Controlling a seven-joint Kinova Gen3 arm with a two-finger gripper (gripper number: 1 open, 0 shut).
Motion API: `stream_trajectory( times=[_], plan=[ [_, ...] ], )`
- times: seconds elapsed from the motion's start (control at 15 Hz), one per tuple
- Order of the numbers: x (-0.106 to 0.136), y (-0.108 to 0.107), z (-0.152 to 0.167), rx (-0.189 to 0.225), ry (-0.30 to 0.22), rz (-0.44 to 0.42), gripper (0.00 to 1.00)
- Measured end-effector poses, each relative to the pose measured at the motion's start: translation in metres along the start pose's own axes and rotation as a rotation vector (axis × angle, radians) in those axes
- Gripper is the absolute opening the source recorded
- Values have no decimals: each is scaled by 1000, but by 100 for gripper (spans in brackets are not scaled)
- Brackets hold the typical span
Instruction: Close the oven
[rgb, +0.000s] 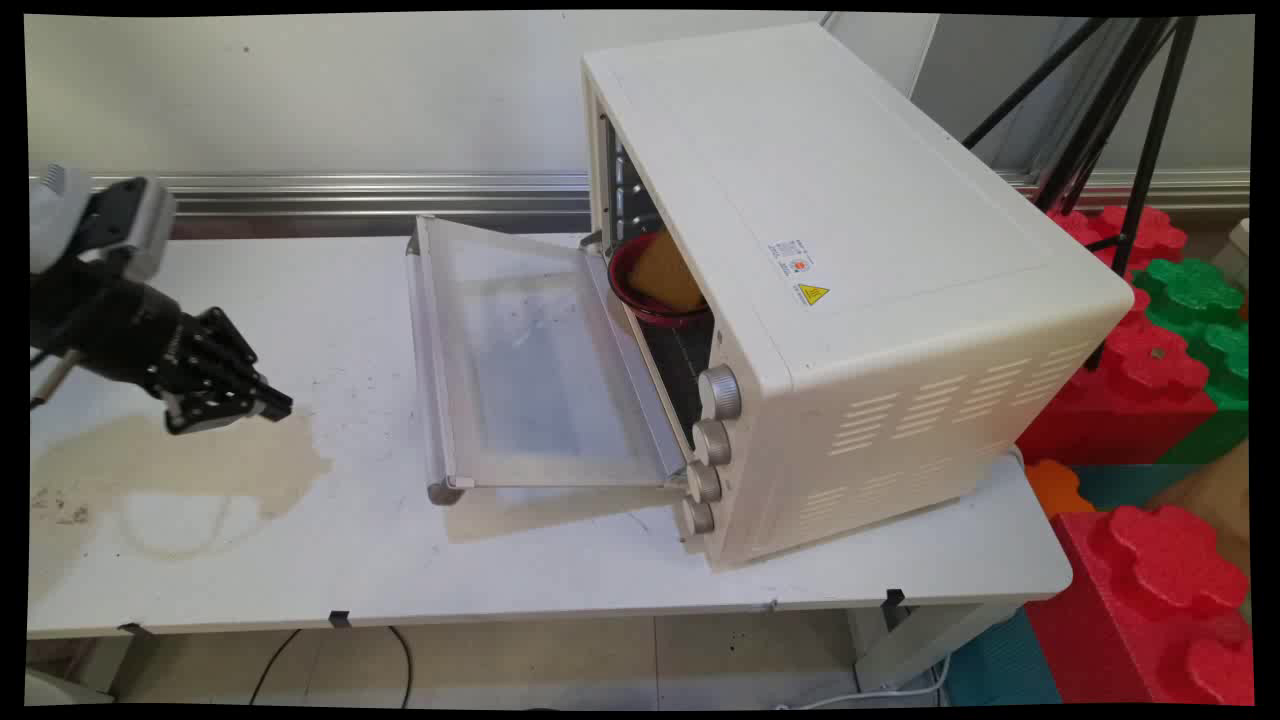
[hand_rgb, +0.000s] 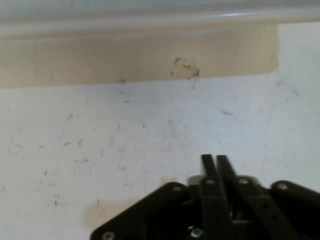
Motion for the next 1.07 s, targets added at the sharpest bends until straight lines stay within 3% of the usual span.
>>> stream_trajectory(
  times=[1.07],
  plan=[
    [38, -16, 89, 34, 2, 15, 0]
  ],
)
